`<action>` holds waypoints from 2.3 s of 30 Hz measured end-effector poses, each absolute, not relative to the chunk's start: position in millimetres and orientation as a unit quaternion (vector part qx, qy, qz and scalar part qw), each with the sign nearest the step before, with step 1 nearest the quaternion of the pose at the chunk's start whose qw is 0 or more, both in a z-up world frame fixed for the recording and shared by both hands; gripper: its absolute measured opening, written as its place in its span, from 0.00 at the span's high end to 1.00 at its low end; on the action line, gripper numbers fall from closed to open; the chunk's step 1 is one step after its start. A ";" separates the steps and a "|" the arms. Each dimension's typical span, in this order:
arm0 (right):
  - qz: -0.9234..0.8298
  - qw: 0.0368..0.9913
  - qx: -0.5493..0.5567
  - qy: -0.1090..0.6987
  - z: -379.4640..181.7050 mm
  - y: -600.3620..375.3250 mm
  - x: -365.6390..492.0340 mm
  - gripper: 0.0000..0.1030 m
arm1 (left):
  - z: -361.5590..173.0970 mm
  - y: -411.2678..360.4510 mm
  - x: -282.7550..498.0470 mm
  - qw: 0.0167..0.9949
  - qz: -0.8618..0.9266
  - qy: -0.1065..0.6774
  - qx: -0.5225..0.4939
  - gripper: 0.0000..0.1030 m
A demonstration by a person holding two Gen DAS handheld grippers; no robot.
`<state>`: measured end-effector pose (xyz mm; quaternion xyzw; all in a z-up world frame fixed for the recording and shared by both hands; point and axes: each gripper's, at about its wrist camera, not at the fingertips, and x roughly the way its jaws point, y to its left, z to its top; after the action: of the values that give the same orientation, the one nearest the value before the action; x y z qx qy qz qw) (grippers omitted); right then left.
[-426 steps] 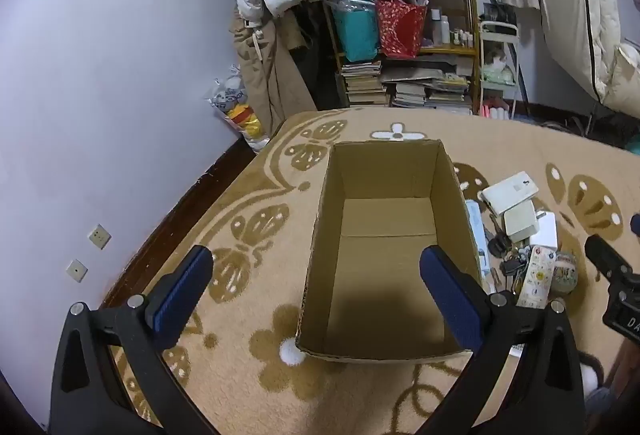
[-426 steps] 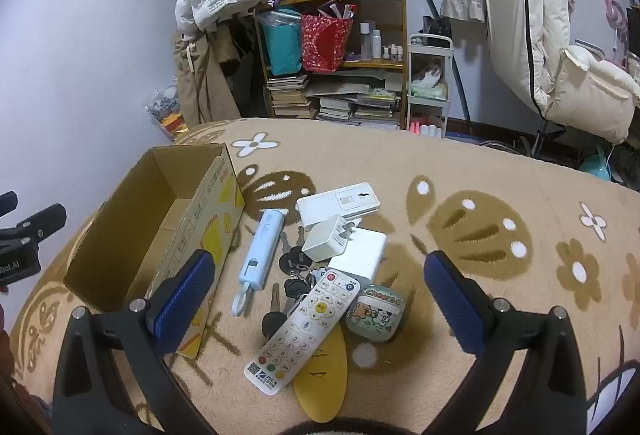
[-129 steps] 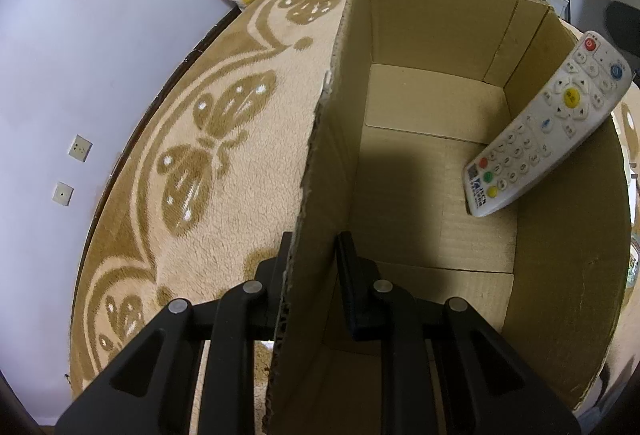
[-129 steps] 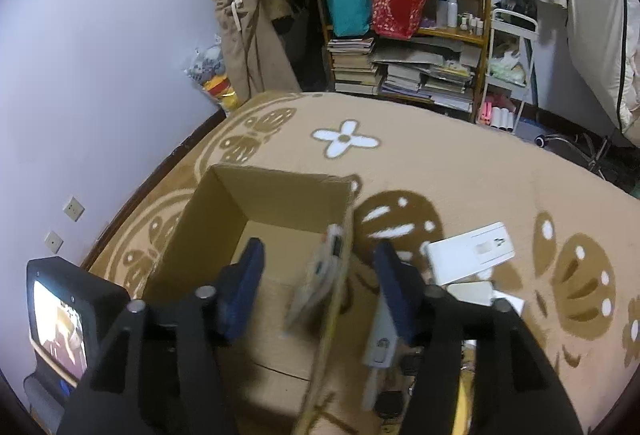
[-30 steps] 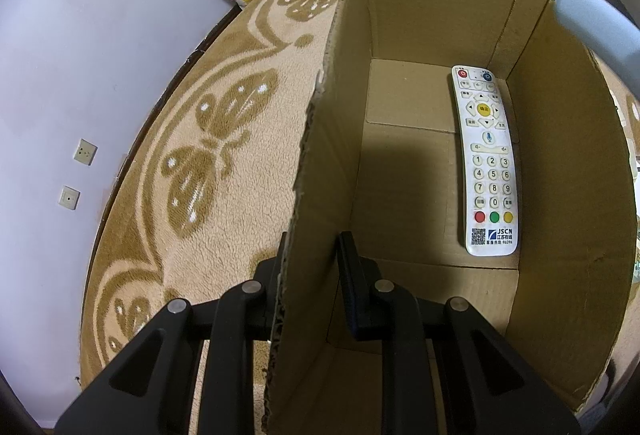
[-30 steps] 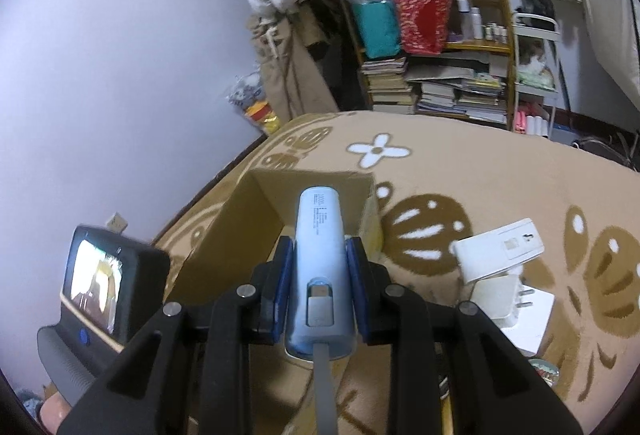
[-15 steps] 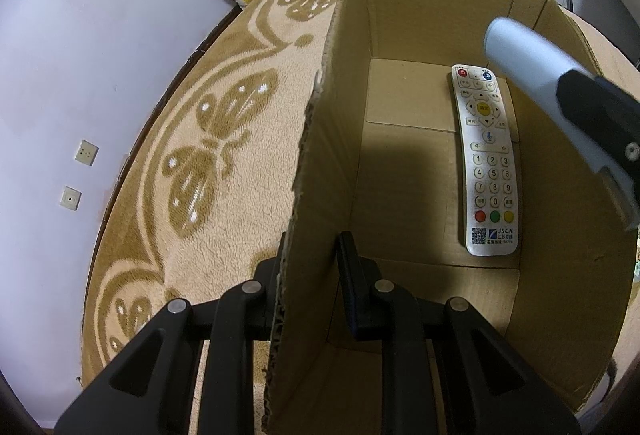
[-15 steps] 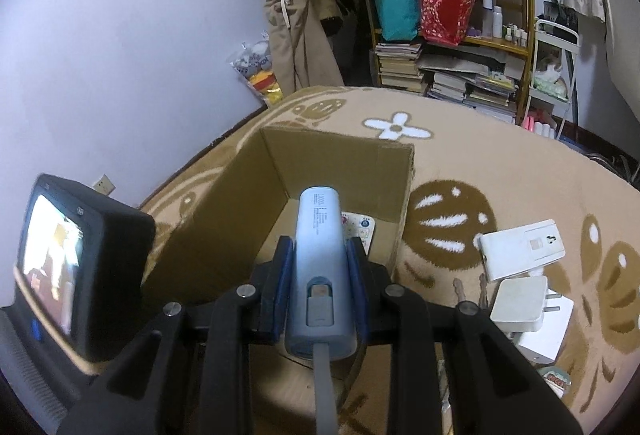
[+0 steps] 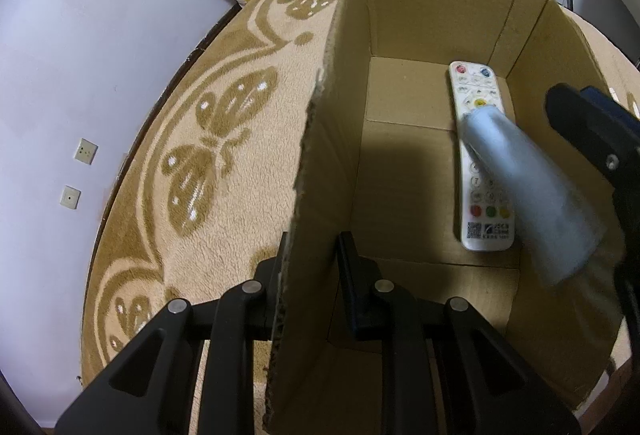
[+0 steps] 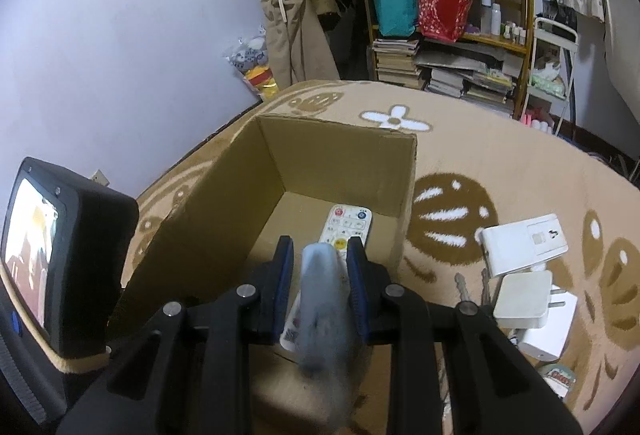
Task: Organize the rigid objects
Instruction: 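Move the power bank into the box beside the remote and release, then grasp the white plug adapter with the right gripper and lift it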
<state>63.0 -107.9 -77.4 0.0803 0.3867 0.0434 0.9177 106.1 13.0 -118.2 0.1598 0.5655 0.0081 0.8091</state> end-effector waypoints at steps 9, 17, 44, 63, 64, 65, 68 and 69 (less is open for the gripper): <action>0.024 0.930 0.085 0.358 -58.8 -124.3 47.6 0.68 | -118.2 11.5 104.6 0.809 0.009 0.565 0.162 0.81; -0.042 0.929 0.109 0.351 -46.9 -179.0 44.2 0.17 | -119.7 11.5 104.1 0.809 0.008 0.564 0.166 0.81; -0.080 0.855 0.199 0.472 -124.4 -282.1 59.3 0.14 | -120.6 11.4 104.4 0.807 0.007 0.566 0.169 0.81; -0.074 0.849 0.237 0.467 -135.4 -277.0 65.0 0.63 | -122.0 10.5 103.7 0.807 0.009 0.565 0.174 0.80; -0.072 0.849 0.243 0.464 -135.0 -276.7 64.7 0.63 | -121.9 10.4 103.7 0.807 0.009 0.565 0.174 0.80; -0.069 0.848 0.248 0.463 -135.6 -276.3 64.8 0.63 | -121.8 10.2 103.5 0.807 0.009 0.565 0.174 0.80; -0.067 0.844 0.254 0.467 -140.0 -274.6 66.4 0.67 | -121.8 10.2 103.6 0.807 0.009 0.565 0.175 0.80; -0.070 0.844 0.250 0.469 -141.2 -273.4 67.1 0.70 | -121.9 10.2 103.7 0.806 0.009 0.565 0.175 0.80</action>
<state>67.1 -273.4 -141.2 0.2505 0.4691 -0.0701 0.8440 103.7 10.2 -121.9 0.1746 0.5648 0.0090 0.8065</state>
